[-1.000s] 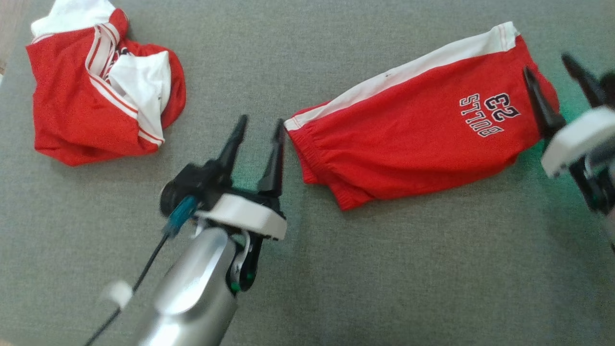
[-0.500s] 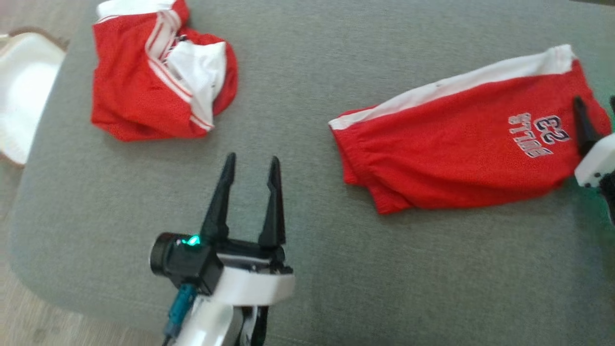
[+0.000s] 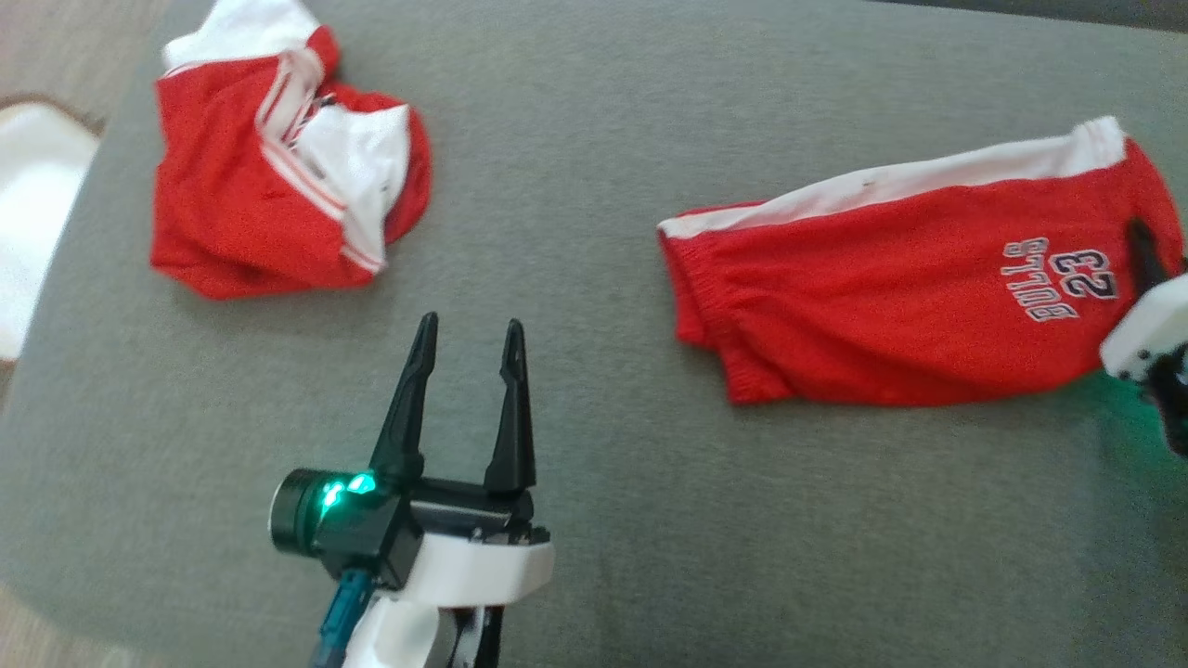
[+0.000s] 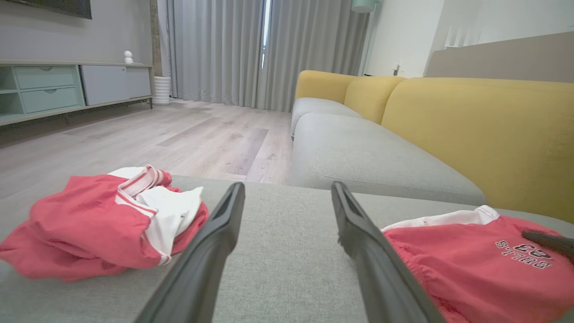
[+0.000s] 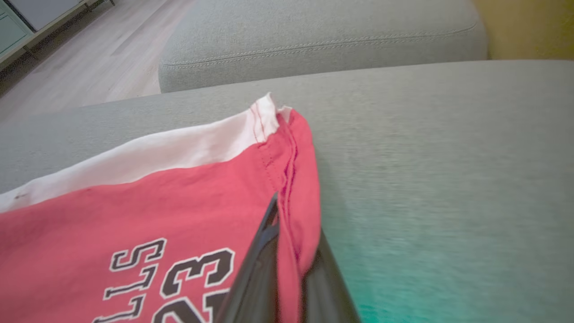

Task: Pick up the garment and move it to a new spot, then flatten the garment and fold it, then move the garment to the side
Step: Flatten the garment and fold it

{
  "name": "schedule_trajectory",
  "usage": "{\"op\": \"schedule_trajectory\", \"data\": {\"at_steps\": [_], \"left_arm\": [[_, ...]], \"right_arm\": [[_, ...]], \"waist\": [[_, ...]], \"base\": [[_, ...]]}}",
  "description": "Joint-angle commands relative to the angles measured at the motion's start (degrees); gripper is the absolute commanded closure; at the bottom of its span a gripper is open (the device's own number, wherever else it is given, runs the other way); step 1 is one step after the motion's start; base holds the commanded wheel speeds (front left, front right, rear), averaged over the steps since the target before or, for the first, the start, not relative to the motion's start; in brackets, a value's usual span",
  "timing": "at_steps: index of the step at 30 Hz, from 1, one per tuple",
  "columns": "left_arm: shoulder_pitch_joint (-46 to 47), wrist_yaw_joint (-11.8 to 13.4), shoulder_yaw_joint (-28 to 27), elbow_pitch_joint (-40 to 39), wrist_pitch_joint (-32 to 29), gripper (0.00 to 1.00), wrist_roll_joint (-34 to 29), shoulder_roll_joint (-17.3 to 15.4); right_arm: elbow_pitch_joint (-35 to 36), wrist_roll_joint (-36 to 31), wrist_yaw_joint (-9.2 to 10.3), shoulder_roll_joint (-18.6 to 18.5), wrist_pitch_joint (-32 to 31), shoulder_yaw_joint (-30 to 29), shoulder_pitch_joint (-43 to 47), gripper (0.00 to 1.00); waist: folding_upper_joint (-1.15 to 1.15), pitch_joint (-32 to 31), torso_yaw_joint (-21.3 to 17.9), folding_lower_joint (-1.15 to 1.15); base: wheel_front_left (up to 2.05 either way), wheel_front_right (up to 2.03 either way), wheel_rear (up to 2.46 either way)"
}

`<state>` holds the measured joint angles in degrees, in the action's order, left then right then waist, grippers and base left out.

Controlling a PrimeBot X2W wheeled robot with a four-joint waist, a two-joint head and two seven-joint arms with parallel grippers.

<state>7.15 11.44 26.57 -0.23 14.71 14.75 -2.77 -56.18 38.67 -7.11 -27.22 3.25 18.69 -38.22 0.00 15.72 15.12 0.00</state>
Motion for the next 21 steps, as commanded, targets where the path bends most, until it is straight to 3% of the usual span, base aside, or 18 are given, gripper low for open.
{"op": "schedule_trajectory", "data": {"at_steps": [1,11,21], "left_arm": [[-0.52,-0.24,-2.16,-1.95,0.29,0.00,-0.66,-0.11],[-3.02,-1.68,-4.45,-1.69,0.29,0.00,-1.69,-0.11],[-4.18,-2.05,-4.38,-0.41,0.29,0.00,-1.50,-0.11]], "right_arm": [[1.18,-0.49,-0.37,-2.33,1.07,0.47,1.36,1.00],[-0.78,-2.92,-0.37,-9.82,4.61,-2.40,5.62,1.00],[3.72,-7.76,-0.37,-5.35,7.01,-2.60,2.34,1.00]], "waist": [[0.00,-1.43,-2.38,0.00],[0.00,-4.05,-8.45,0.00],[0.00,-6.37,-11.06,0.00]], "base": [[0.00,0.00,0.00],[0.00,0.00,0.00],[0.00,0.00,0.00]]}}
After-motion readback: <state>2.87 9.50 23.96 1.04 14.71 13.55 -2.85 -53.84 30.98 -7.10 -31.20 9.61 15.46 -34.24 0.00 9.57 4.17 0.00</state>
